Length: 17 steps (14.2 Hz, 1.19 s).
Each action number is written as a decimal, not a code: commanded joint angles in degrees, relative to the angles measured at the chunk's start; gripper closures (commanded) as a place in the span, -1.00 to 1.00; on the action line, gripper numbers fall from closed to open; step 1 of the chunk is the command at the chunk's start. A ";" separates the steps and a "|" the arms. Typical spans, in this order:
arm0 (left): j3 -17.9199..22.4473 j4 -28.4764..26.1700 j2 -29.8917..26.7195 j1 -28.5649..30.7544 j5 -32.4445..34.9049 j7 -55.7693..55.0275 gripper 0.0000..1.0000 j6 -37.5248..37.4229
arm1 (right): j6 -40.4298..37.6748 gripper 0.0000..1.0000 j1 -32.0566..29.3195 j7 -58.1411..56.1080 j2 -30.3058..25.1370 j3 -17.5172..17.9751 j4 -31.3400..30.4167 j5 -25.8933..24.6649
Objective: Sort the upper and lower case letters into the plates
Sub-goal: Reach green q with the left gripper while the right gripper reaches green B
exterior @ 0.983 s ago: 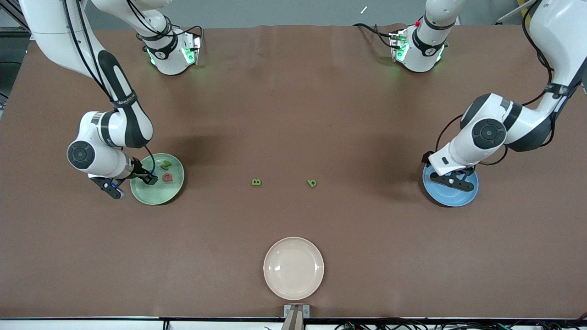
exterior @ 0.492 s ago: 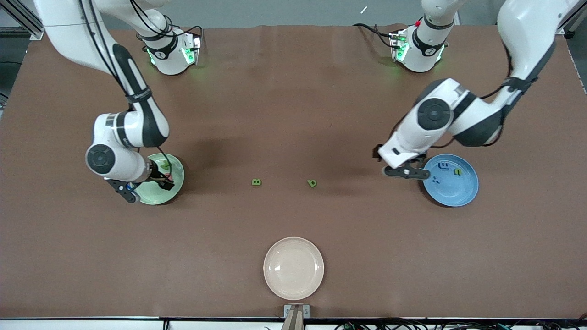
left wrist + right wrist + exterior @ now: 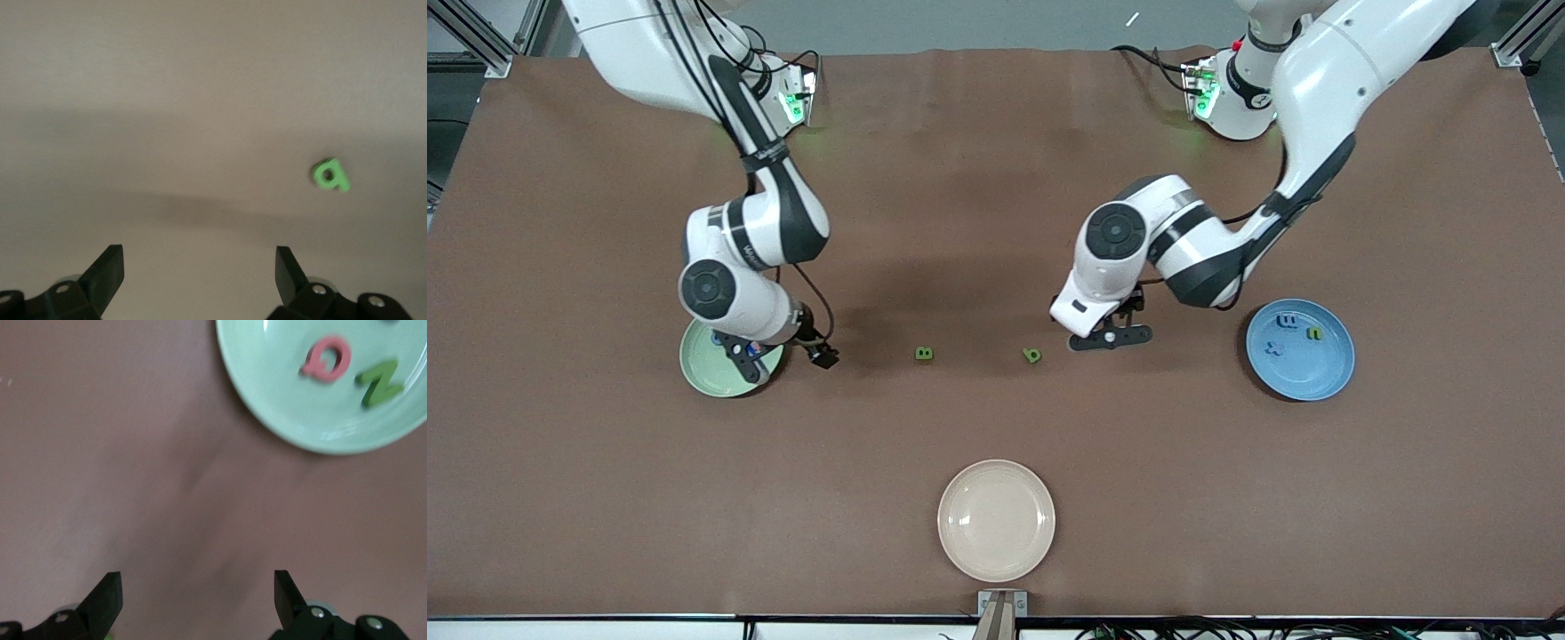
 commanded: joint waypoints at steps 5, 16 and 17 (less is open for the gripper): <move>13.68 17.62 10.85 -15.60 -3.70 -15.13 -1.00 2.76 | 7.54 -1.00 7.56 20.20 4.31 -0.62 -0.29 0.71; 16.07 17.28 14.02 -19.48 -3.70 -29.47 -0.86 10.34 | 6.35 -1.00 10.04 32.26 14.79 -0.53 12.89 0.54; 16.07 16.93 14.02 -19.57 -3.96 -29.56 -0.71 10.25 | 6.62 -0.99 10.13 32.34 14.96 -0.53 12.89 0.54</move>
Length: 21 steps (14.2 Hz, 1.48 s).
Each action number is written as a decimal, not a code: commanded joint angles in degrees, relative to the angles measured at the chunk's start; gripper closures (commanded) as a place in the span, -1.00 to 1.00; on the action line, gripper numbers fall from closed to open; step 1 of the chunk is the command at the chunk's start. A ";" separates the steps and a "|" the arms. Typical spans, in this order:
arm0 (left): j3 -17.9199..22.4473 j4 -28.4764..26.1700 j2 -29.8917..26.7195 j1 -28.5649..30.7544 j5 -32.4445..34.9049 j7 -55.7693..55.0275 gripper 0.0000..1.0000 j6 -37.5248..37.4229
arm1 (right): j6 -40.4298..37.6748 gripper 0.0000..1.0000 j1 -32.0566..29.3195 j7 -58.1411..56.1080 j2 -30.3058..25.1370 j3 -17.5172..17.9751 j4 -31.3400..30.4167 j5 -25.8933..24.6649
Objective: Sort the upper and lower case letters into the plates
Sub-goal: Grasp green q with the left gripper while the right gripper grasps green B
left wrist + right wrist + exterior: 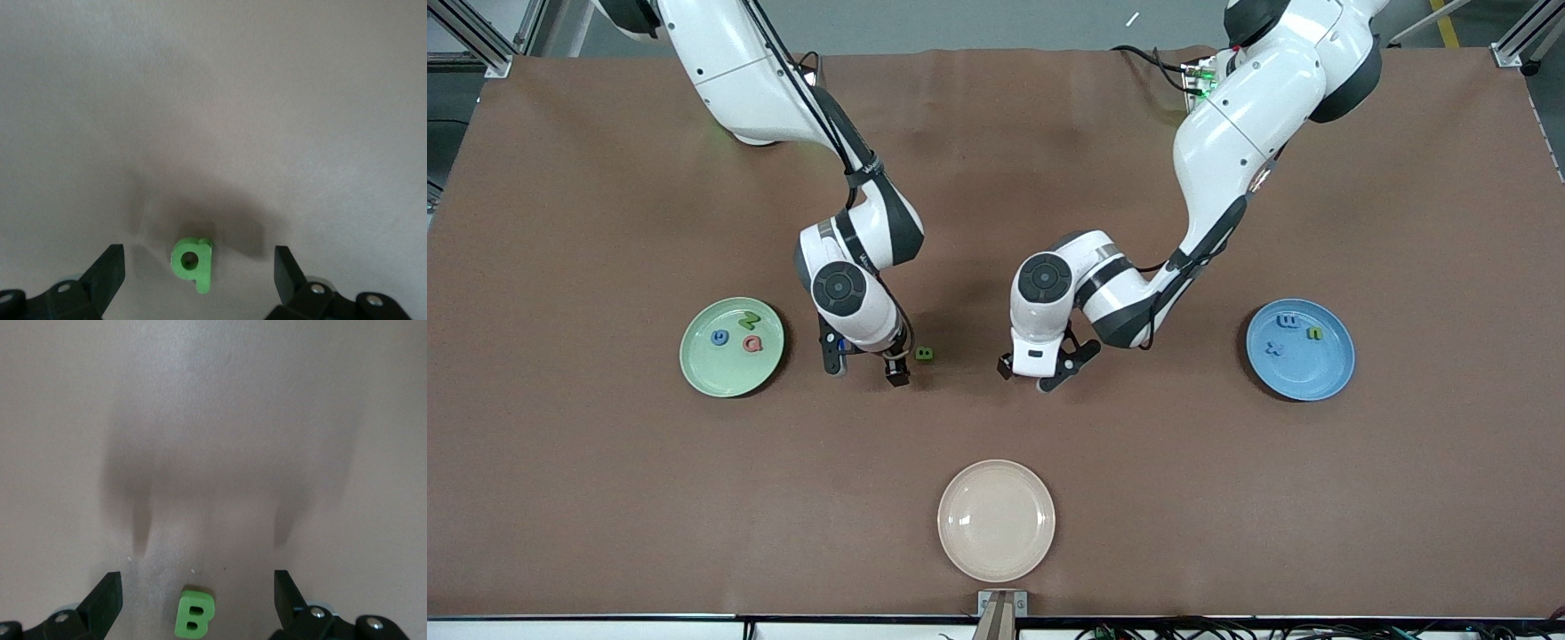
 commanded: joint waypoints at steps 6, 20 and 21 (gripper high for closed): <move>0.66 0.55 0.42 -0.90 -1.95 -0.36 0.06 -0.15 | -0.64 -0.80 1.55 3.62 4.11 -0.52 5.36 0.77; 0.40 0.11 -2.65 0.33 -1.86 4.45 0.99 -5.85 | -0.29 -0.17 3.57 4.41 5.09 -0.43 5.89 0.86; 0.22 0.11 -3.96 0.77 -2.47 7.69 0.98 -8.13 | -0.47 -0.08 3.58 4.33 5.09 -0.43 5.89 0.77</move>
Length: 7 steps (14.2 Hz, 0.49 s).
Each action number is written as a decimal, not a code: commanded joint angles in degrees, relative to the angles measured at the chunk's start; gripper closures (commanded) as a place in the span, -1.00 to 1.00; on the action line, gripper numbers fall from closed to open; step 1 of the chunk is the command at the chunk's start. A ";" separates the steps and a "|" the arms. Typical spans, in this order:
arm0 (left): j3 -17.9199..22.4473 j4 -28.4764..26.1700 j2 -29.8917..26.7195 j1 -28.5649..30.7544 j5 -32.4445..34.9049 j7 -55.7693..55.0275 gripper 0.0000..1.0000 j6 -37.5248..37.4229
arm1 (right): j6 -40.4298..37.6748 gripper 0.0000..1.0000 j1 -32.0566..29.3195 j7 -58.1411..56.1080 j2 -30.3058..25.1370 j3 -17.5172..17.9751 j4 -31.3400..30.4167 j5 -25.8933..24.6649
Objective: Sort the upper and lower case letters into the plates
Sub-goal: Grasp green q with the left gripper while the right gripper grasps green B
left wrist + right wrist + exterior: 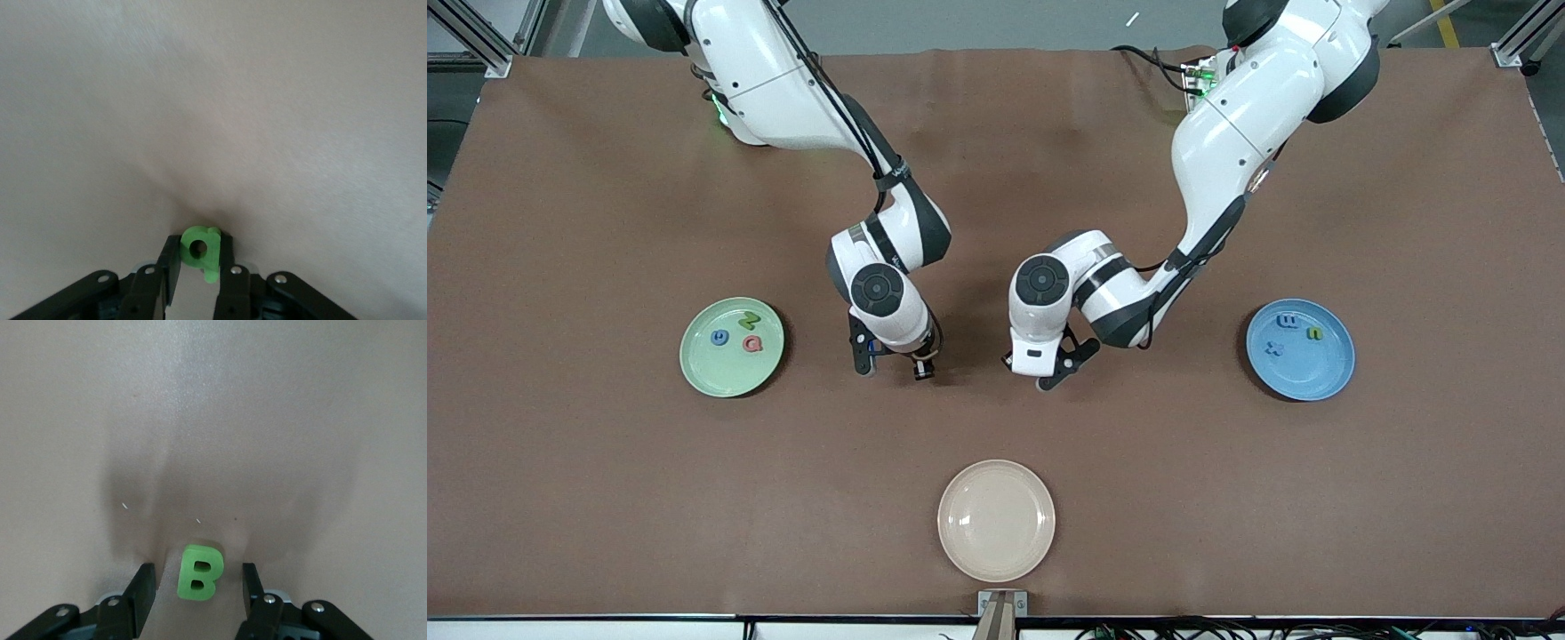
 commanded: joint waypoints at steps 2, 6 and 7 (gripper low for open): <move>0.13 -1.05 -6.83 1.87 -5.33 11.43 0.99 -9.10 | -0.58 0.13 0.60 0.37 0.60 -0.57 0.83 0.45; -1.54 -4.64 -13.51 8.36 -7.37 24.88 0.99 -13.42 | -0.76 0.87 0.34 -0.07 0.60 -0.57 0.74 0.18; -1.89 -6.40 -15.52 10.03 -7.54 27.96 0.99 -13.43 | -1.28 0.98 -0.10 -0.07 0.51 -0.57 0.83 0.18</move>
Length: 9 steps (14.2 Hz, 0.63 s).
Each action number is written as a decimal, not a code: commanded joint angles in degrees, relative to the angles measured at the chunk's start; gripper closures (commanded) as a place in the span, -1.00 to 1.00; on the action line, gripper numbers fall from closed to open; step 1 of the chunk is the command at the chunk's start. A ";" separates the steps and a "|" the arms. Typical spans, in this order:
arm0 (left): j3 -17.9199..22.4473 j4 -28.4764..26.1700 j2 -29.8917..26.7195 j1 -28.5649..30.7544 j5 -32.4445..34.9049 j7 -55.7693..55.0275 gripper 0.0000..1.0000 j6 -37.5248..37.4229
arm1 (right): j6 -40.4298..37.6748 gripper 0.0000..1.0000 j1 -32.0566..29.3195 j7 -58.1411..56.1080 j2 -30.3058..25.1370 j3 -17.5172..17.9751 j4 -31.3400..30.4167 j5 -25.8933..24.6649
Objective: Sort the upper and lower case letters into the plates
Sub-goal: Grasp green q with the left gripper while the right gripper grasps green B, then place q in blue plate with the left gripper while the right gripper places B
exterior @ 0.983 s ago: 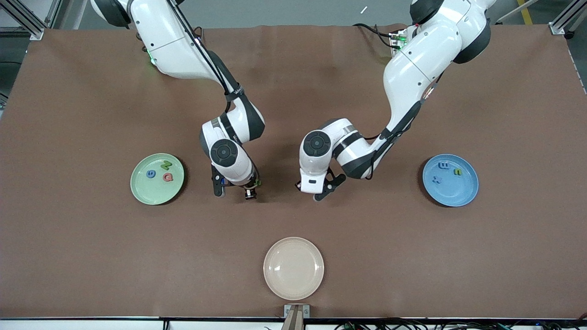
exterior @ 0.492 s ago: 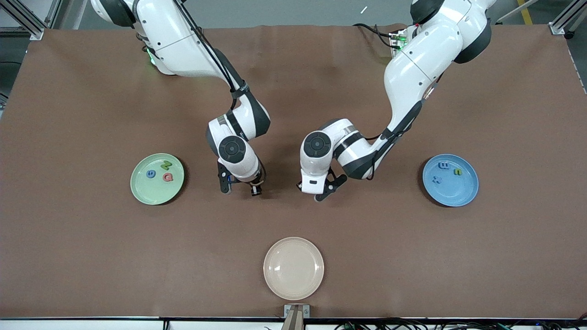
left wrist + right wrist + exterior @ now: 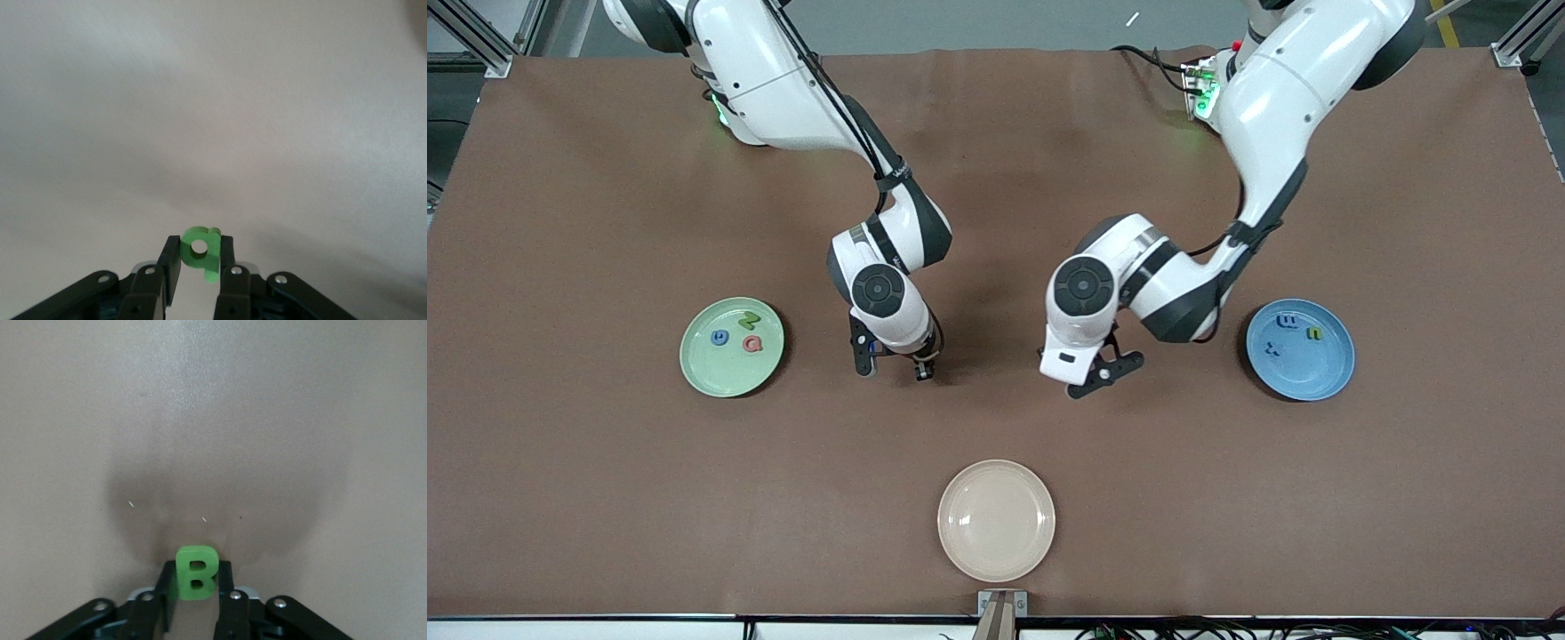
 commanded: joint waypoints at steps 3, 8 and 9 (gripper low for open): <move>-4.56 -11.11 -9.71 11.93 -2.69 15.79 0.99 -0.32 | -8.38 0.99 -2.12 -7.97 -0.56 -0.90 1.06 -0.06; -12.65 -25.35 -16.48 30.91 -1.64 31.17 0.99 5.37 | -19.38 0.99 -5.38 -24.33 -6.96 -4.76 0.19 -0.32; -13.88 -27.72 -17.19 34.51 -1.55 34.07 0.99 7.48 | -21.40 0.99 -5.39 -26.97 -8.11 -5.90 -0.51 -0.41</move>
